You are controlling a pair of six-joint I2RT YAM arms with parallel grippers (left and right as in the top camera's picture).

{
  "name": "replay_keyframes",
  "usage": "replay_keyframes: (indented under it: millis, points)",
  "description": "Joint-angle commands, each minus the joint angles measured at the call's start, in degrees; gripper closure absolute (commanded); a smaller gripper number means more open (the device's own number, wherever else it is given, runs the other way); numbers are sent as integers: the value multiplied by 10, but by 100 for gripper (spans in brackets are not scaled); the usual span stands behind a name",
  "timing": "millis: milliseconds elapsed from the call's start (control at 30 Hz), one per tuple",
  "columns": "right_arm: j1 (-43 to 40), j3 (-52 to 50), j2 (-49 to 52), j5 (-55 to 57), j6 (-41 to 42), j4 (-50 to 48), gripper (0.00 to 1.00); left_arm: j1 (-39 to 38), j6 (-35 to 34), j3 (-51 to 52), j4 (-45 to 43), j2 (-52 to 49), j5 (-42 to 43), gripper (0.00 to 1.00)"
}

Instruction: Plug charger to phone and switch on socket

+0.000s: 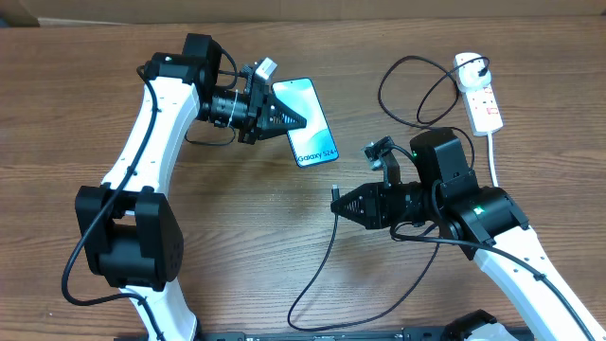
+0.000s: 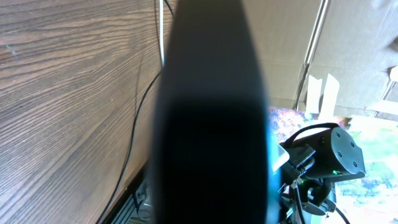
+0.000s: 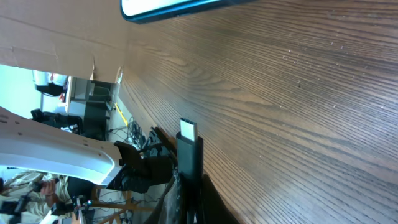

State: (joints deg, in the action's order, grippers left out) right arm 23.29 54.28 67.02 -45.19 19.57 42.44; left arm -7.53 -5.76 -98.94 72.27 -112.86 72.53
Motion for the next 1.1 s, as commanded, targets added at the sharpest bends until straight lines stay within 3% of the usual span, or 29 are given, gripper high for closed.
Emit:
replay_keyframes:
  millis: [0, 600, 1067]
  points:
    - [2, 19, -2, -15, -3, -7, 96, -9, 21, -8, 6, 0, 15, 96]
    - [2, 18, 24, -87, 14, -21, 96, -15, 99, -8, 102, 0, 13, 96]
    - [2, 18, 31, -106, 20, -20, 96, -22, 106, -8, 119, 0, 0, 96]
